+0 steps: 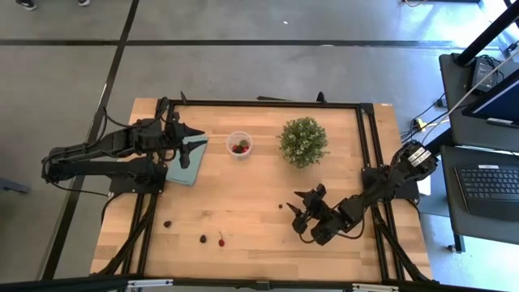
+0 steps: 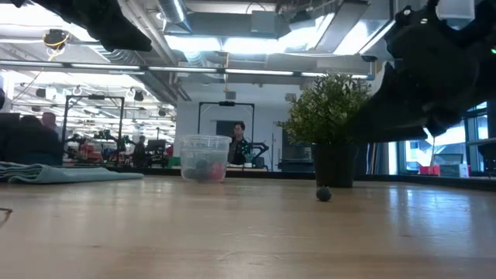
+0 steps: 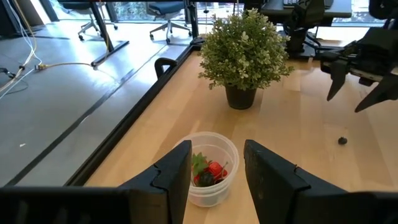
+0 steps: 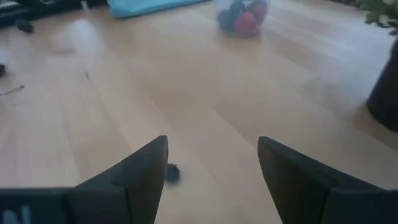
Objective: Pick and placing Produce into tupperware
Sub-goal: Put the blueberry into the transparent container
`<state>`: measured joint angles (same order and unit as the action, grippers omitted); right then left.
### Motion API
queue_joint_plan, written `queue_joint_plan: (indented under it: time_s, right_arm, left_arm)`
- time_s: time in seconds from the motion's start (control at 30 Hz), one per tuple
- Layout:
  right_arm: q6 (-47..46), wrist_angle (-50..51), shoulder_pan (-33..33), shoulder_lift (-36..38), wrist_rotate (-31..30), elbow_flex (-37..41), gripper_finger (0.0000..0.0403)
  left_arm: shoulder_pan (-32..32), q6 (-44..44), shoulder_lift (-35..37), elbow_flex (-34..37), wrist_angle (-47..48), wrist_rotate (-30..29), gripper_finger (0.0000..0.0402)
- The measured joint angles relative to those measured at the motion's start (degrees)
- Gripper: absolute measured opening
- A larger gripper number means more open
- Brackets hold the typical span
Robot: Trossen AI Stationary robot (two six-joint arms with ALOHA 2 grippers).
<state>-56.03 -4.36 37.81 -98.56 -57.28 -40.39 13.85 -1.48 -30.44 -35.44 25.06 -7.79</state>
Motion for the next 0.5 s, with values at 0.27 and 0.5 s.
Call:
queue_joint_plan:
  time_s: [0.27,0.5]
  right_arm:
    - [10.0,-11.7,-2.6,-4.2,6.6,1.6,0.025]
    - [10.7,-21.6,-3.6,-11.3,6.9,0.9,0.025]
  left_arm:
    - [0.0,0.0,0.0,0.0,0.0,0.0,0.014]
    - [0.0,0.0,0.0,0.0,0.2,0.0,0.014]
